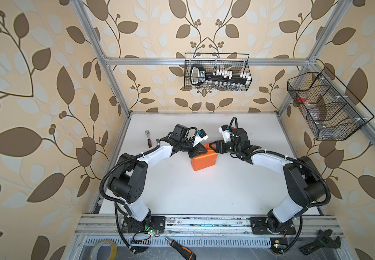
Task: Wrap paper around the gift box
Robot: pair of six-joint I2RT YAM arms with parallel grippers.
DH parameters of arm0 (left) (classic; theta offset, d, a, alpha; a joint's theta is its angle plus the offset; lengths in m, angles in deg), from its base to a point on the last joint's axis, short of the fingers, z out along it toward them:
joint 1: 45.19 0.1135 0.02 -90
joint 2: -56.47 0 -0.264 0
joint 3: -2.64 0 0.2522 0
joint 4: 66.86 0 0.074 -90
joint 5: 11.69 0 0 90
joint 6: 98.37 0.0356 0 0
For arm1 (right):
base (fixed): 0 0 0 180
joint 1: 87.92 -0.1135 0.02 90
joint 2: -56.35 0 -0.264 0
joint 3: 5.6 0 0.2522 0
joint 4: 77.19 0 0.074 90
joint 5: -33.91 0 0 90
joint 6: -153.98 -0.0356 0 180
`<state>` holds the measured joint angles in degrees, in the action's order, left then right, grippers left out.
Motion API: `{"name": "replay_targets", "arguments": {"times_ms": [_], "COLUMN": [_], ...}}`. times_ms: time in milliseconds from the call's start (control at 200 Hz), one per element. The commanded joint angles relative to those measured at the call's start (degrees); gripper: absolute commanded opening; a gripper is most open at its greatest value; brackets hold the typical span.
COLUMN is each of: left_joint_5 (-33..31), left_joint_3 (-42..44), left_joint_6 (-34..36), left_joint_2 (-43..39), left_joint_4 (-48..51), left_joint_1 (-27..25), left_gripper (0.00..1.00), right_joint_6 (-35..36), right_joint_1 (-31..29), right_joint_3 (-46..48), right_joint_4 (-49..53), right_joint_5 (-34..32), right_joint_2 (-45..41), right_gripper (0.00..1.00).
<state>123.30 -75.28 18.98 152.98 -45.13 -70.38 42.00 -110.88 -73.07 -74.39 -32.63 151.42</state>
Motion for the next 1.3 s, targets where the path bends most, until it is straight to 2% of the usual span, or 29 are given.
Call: {"name": "replay_targets", "arguments": {"times_ms": [0,165,285,455,635,790,915,1014,1099,1209,1294], "left_joint_5": [1.1,0.9,0.7,0.6,0.9,1.9,0.6,-5.4,-15.4,-29.9,-32.8], "left_joint_3": [1.8,2.0,2.4,2.8,2.8,2.5,3.0,4.1,6.6,9.8,11.3], "left_joint_6": [0.5,1.6,2.1,1.9,1.2,-2.7,-9.1,-18.0,-28.1,-41.5,-45.4], "left_joint_2": [-2.0,-3.0,-3.5,-3.5,-3.6,-4.7,-7.2,-10.3,-13.4,-17.8,-18.4], "left_joint_4": [3.4,3.9,3.9,3.1,2.2,-0.1,-4.1,-8.4,-11.8,-9.6,-7.5], "left_joint_1": [-0.6,-0.6,-0.6,-0.6,-0.6,-0.6,-0.9,-0.9,-0.9,-0.8,-0.7], "left_gripper": [0.26,0.29,0.32,0.37,0.41,0.45,0.48,0.53,0.6,0.8,0.92], "right_joint_6": [-0.8,-0.7,-3.2,-5.6,-5.6,-5.3,-5.8,-6.6,-7.0,-7.8,-8.1], "right_joint_1": [1.0,1.5,1.4,-0.5,-2.4,-2.5,-2.6,-2.8,-3.0,-3.1,-3.1], "right_joint_3": [1.6,1.5,1.2,-2.0,-4.6,-1.1,2.9,5.9,7.9,9.2,9.5], "right_joint_4": [2.9,5.4,4.7,4.8,6.4,6.4,4.4,1.7,-0.2,-2.4,-3.4], "right_joint_5": [1.9,1.5,1.2,-0.3,-2.2,-3.4,-3.5,-3.1,-3.1,-2.8,-2.5], "right_joint_2": [-2.2,-5.8,-6.9,-4.2,0.0,0.0,-0.9,-1.5,-1.7,-1.7,-1.6], "right_gripper": [0.63,0.65,0.7,0.81,0.82,0.81,0.78,0.76,0.75,0.74,0.74]}}
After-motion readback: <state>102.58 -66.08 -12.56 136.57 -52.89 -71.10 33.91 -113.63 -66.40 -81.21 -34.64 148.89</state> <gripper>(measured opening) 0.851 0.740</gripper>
